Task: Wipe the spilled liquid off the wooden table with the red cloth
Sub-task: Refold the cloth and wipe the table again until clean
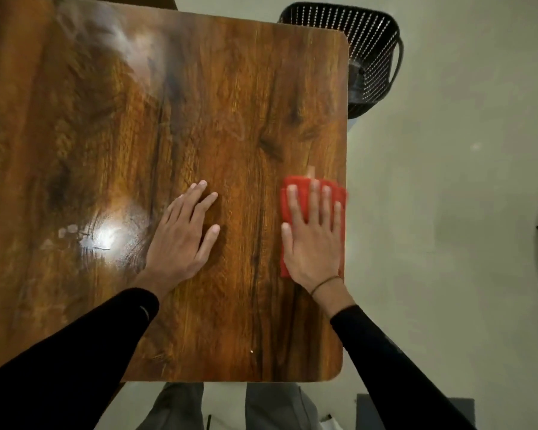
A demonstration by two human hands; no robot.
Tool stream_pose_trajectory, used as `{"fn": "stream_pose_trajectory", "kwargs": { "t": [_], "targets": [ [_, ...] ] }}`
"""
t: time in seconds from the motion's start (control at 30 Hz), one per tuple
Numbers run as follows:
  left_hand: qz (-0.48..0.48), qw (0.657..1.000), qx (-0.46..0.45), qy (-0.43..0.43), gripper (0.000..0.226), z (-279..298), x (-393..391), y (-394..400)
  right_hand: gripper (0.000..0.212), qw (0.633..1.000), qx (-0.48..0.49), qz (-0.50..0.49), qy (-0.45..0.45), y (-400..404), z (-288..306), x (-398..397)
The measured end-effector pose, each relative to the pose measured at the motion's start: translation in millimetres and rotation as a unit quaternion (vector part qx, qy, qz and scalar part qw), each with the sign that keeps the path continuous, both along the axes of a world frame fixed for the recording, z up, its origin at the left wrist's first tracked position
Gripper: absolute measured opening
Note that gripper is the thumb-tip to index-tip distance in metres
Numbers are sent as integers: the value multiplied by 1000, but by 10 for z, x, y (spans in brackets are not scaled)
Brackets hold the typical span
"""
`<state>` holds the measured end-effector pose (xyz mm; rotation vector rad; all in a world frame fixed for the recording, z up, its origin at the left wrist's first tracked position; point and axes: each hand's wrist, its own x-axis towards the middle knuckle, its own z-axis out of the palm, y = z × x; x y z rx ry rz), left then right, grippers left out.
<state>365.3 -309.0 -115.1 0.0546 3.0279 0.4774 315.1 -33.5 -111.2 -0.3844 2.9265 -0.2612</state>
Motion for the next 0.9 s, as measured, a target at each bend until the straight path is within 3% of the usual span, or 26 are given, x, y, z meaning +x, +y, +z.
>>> {"fn": "stream_pose_trajectory", "kwargs": {
  "t": [0.23, 0.3, 0.4, 0.5, 0.63, 0.73, 0.9],
  "targets": [
    [13, 1000, 7, -2, 68, 29, 15, 10, 71, 942, -15, 336, -19, 340, 10, 290],
    [21, 1000, 2, -7, 71, 37, 0, 11, 69, 945, 2, 327, -21, 606, 13, 351],
    [39, 999, -8, -24, 74, 45, -4, 26, 70, 984, 5, 175, -25, 748, 66, 186],
    [40, 999, -19, -28, 77, 29, 0, 14, 72, 999, -20, 37, -19, 469, 95, -271],
    [36, 999, -26, -22, 78, 4, -6, 11, 71, 1000, -2, -29, 7, -115, 104, -1100],
    [38, 999, -22, -23, 80, -7, -15, 7, 72, 999, 6, 34, 6, -569, 129, -1606],
    [34, 999, -16, -18, 80, -50, -1, 13, 70, 959, 5, 283, 24, -1285, 151, -1995]
  ]
}}
